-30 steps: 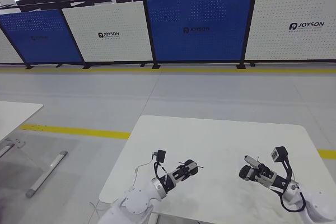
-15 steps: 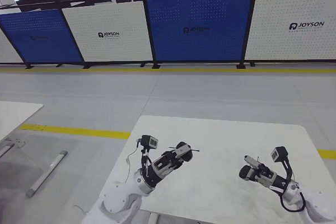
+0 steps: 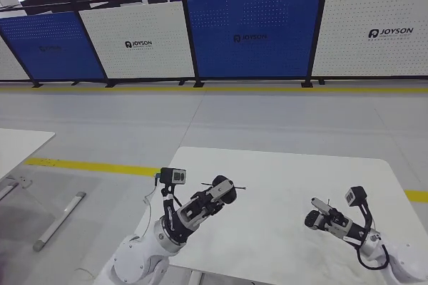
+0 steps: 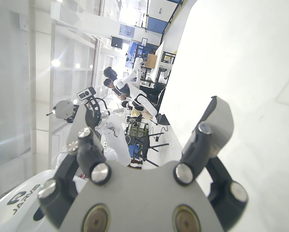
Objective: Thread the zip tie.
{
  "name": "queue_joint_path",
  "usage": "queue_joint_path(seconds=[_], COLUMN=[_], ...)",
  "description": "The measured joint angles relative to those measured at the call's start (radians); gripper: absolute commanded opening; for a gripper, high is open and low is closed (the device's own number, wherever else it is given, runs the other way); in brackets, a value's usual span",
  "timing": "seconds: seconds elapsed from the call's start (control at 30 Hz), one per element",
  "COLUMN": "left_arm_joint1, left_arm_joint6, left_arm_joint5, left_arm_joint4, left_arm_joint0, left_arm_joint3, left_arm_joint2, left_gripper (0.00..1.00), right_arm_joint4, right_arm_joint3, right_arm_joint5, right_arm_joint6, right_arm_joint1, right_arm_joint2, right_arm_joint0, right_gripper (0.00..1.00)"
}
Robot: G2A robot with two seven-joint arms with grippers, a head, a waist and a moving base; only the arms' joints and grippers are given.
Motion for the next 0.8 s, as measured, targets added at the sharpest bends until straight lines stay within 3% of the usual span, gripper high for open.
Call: queue_joint_path(seconds=[0.27, 0.43, 0.53, 0.8], left_arm_joint1=[0.000, -0.005, -0.005, 0.004], left_arm_joint6=[0.002, 0.013, 0.004, -0.051], left_arm_joint5=[0.002, 0.002, 0.006, 0.050], left_arm_joint4=[-0.003, -0.083, -0.100, 0.053], left_arm_joint0=[-0.002, -0.031, -0.040, -0.035], left_arm_joint3=[-0.002, -0.004, 0.003, 0.014], left_arm_joint2=[0.003, 0.039, 0.035, 0.037], left_gripper=[0.00, 0.00, 0.00, 0.00], right_arm_joint4=[0.000, 0.000, 0.000, 0.000], right_arm_joint3=[0.000, 0.000, 0.000, 0.000], right_arm_joint5=[0.000, 0.000, 0.000, 0.000], right_arm_joint6=[0.000, 0.000, 0.000, 0.000], right_arm_joint1=[0.000, 0.000, 0.000, 0.000], right_arm_joint2=[0.000, 0.000, 0.000, 0.000], right_arm_joint0=[0.000, 0.000, 0.000, 0.000], right_gripper=[1.00, 1.00, 1.00, 1.00])
